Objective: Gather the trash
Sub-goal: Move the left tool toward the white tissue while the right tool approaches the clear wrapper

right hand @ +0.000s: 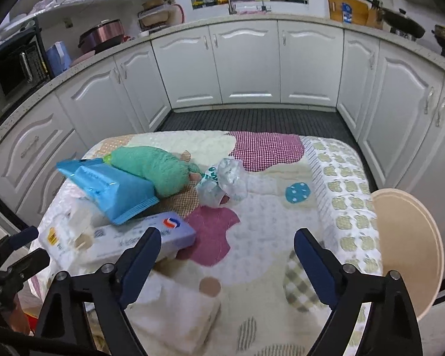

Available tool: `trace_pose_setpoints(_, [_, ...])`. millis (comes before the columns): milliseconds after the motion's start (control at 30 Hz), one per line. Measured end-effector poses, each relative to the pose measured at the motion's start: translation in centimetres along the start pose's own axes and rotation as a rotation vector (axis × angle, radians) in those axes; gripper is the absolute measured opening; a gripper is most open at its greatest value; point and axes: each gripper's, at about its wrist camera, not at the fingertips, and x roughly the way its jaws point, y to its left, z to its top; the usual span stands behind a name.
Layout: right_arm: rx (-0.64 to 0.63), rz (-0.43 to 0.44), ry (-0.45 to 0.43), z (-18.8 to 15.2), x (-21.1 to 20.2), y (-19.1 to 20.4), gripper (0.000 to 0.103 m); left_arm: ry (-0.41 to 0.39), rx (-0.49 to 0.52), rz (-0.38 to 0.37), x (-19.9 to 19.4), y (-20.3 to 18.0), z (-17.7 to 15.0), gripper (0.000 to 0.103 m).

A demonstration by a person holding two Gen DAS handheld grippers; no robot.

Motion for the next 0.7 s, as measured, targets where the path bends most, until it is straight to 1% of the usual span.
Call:
trace_pose_setpoints(33, [0.004,0.018,0.002,0.0,0.0,0.0,0.086,0.001,0.0,0.001,0.1,0.0,0.0,0.093])
trace_pose_setpoints(133, [-0.005,0.047,0.007,-0.4,-0.2,0.2,0.086,-0.01,0.005,0.005,-0.1,0.2,0.1,0.093])
trace_pose_setpoints(200, [-0.012,0.071,0.02,-0.8,-0.4,0.5,0.084,-0.018,0.017,0.007,-0.1,0.4,0.3,0.093])
trace_pose_setpoints(267, [-0.015,0.089,0.029,-1.3,-0.5,0.8,0.078,-0.01,0.023,0.006,0.2,0.5,0.4,0.092])
trace_pose_setpoints(300, [-0.018,0.094,0.036,-1.6,-0.4,1.1,0.078,0.001,0.02,0.0,0.5,0.6,0.4,0.09])
trace_pose_setpoints(367, [-0.028,0.093,0.043,-1.9,-0.2,1.4,0.078,0.022,0.015,-0.014,0.9,0.6,0.4,0.083])
trace_pose_setpoints(467, [-0.027,0.103,0.052,-1.8,0.1,1.6,0.078,0.034,0.015,-0.028,1.1,0.6,0.2,0.083])
trace_pose_setpoints(533, [-0.02,0.145,0.061,-1.7,0.0,1.8,0.078,0.032,0.014,-0.033,1.0,0.5,0.1,0.083])
trace_pose_setpoints(600, [-0.04,0.171,0.056,-1.6,-0.3,2.5,0.078,0.028,0.006,-0.042,1.0,0.5,0.1,0.083])
trace_pose_setpoints(633, [-0.063,0.156,0.048,-1.7,-0.5,3.0,0.078,0.028,0.004,-0.046,1.0,0.5,0.2,0.082])
trace_pose_setpoints(700, [-0.105,0.117,0.04,-2.0,-0.5,3.6,0.078,0.037,0.006,-0.054,1.2,0.5,0.2,0.075])
